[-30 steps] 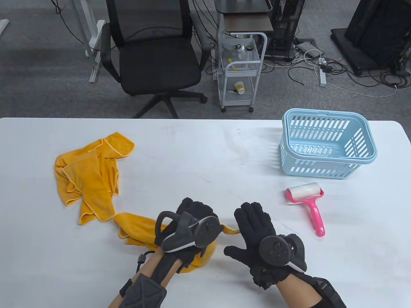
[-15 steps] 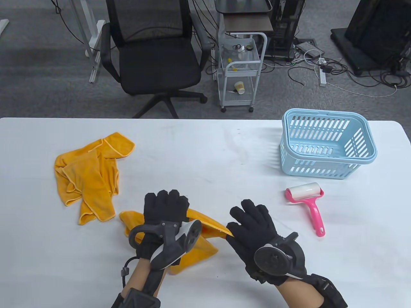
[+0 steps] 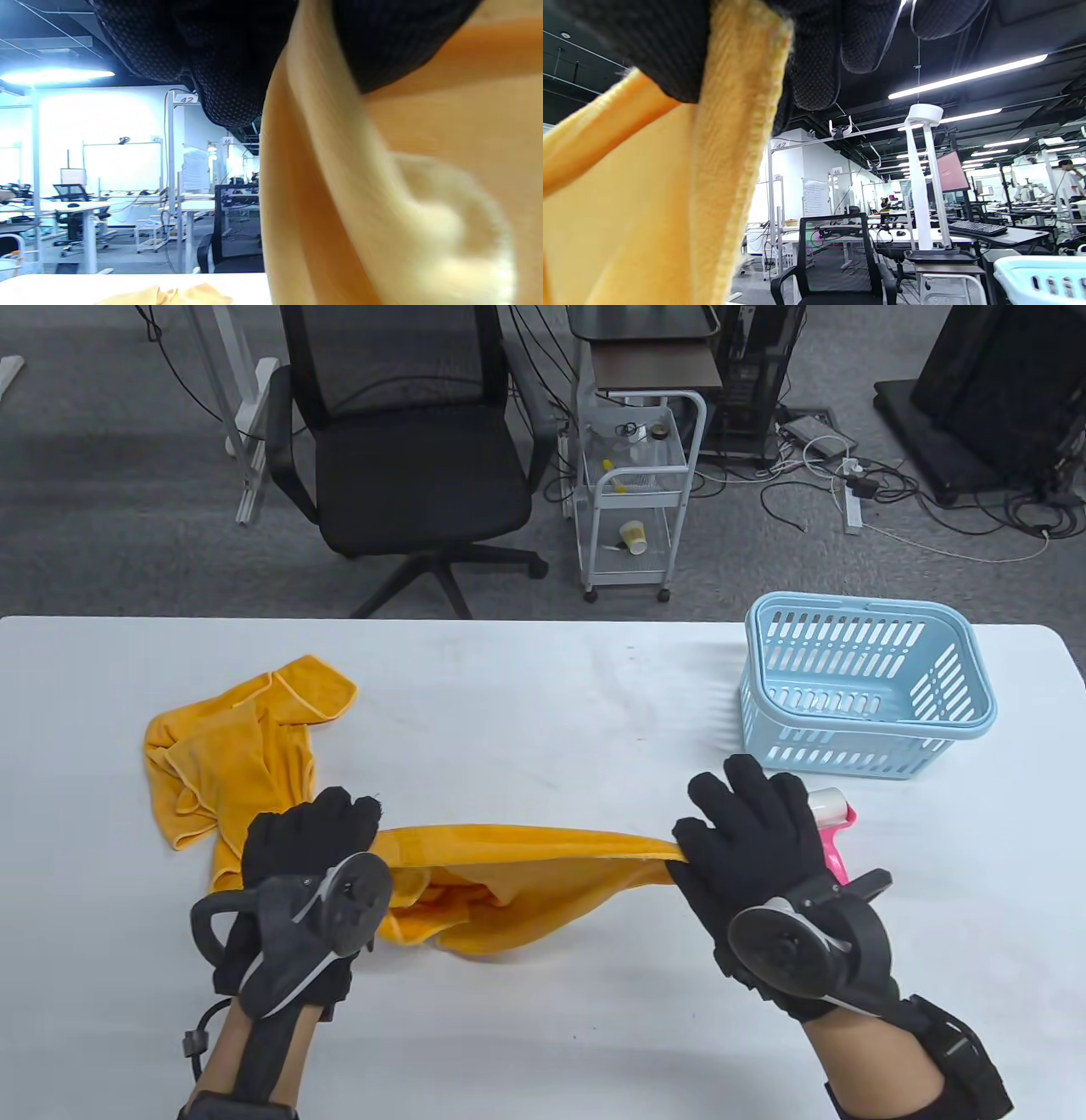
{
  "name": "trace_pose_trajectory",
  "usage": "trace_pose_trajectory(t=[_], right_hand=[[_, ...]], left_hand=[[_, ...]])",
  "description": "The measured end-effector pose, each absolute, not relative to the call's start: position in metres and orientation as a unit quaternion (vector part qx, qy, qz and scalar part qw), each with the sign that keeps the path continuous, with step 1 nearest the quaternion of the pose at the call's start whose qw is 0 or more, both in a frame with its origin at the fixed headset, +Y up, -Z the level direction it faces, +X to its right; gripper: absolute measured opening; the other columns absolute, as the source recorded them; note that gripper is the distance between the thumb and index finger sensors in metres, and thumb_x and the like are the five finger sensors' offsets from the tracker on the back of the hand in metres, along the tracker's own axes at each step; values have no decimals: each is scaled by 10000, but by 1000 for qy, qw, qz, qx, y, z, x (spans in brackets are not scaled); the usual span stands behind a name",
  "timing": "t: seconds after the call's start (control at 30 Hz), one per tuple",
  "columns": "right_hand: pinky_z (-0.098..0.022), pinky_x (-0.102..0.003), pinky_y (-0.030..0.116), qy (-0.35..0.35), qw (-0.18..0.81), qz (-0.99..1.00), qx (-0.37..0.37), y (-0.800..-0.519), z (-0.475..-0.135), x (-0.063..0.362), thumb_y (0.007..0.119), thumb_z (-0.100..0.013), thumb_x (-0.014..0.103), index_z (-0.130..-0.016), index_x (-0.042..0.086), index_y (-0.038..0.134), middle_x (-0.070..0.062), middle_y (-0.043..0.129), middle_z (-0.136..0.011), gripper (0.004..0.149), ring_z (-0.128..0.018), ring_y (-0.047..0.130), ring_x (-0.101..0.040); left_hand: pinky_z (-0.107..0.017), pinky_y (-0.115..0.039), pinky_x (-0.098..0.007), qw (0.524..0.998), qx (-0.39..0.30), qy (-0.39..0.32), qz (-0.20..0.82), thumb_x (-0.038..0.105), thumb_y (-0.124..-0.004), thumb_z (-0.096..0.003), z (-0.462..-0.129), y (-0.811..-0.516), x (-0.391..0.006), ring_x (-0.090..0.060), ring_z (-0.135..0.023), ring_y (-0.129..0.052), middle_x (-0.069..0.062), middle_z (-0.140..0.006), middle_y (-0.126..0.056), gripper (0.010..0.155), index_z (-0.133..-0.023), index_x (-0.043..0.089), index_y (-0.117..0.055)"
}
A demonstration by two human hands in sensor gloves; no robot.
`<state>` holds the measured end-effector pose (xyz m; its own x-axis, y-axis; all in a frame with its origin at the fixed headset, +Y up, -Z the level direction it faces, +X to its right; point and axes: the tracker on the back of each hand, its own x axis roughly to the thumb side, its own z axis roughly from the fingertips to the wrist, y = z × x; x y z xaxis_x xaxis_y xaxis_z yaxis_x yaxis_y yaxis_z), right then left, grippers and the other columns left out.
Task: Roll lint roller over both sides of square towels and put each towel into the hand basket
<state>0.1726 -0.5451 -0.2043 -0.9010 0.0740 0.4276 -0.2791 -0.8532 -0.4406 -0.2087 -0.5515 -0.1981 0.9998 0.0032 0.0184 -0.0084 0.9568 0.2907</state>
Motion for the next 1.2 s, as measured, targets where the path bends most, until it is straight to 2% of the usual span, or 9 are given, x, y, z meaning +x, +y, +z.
trace_pose_trajectory(t=[0.1,0.23,0.3,0.47,0.6,0.8,0.97,1.1,1.2], right_hand=[[-677,-692,552,-258,124,939,193,-529,-200,197,811,-515,462,-800,155,940,-114,792,-1016,438,-1009,627,-454],[-674,-698,552,-219,197,934,202,-508,-203,227,817,-520,456,-810,153,938,-126,789,-1020,436,-1009,629,-460],[-675,-700,550,-206,218,933,198,-502,-213,238,820,-521,461,-812,158,938,-126,786,-1026,437,-1012,625,-463],[-680,-702,546,-102,252,953,132,-517,-294,246,837,-514,449,-830,173,928,-121,772,-1036,429,-1016,621,-460],[-687,-707,523,-47,340,937,60,-539,-348,245,865,-501,404,-854,179,910,-129,756,-1037,421,-1018,607,-459],[-709,-695,516,-125,353,927,30,-515,-364,245,839,-518,372,-915,258,846,-96,746,-1044,413,-1029,606,-431],[-727,-682,511,-247,344,901,97,-492,-326,253,833,-525,366,-928,305,817,-63,740,-1048,408,-1037,609,-397],[-709,-681,544,-253,220,928,162,-541,-296,245,843,-513,352,-913,295,836,-64,778,-1022,404,-1016,654,-396],[-706,-683,548,-196,145,950,193,-599,-284,234,847,-510,346,-910,287,843,-72,786,-1017,405,-1011,661,-401]], left_hand=[[-675,-743,-598,984,166,-30,53,315,-864,-514,-180,-525,-226,-263,-737,-1014,26,-905,-925,384,-895,349,-834],[-683,-753,-588,970,140,-158,123,333,-879,-509,-173,-497,-236,-239,-716,-1040,30,-893,-945,432,-934,337,-803],[-684,-751,-591,971,147,-150,112,377,-888,-494,-179,-490,-237,-228,-683,-1053,30,-845,-972,423,-910,335,-828],[-681,-756,-585,983,114,-120,76,474,-892,-454,-245,-501,-226,-200,-599,-1073,65,-724,-1019,416,-848,340,-878],[-701,-705,-620,991,72,-72,89,502,-841,-468,-304,-523,-222,-250,-673,-1047,56,-768,-1005,399,-834,349,-883],[-736,-649,-643,987,129,-58,80,476,-790,-495,-332,-507,-217,-295,-868,-953,49,-969,-898,408,-892,392,-825],[-771,-579,-666,977,176,-113,52,450,-788,-502,-312,-485,-213,-296,-997,-846,60,-1092,-779,417,-918,433,-788],[-769,-575,-676,985,99,-140,4,443,-798,-499,-302,-529,-208,-296,-1015,-839,63,-1108,-771,419,-918,444,-789],[-763,-577,-679,988,0,-152,-34,434,-801,-499,-304,-596,-203,-308,-1023,-830,52,-1115,-765,424,-922,444,-786]])
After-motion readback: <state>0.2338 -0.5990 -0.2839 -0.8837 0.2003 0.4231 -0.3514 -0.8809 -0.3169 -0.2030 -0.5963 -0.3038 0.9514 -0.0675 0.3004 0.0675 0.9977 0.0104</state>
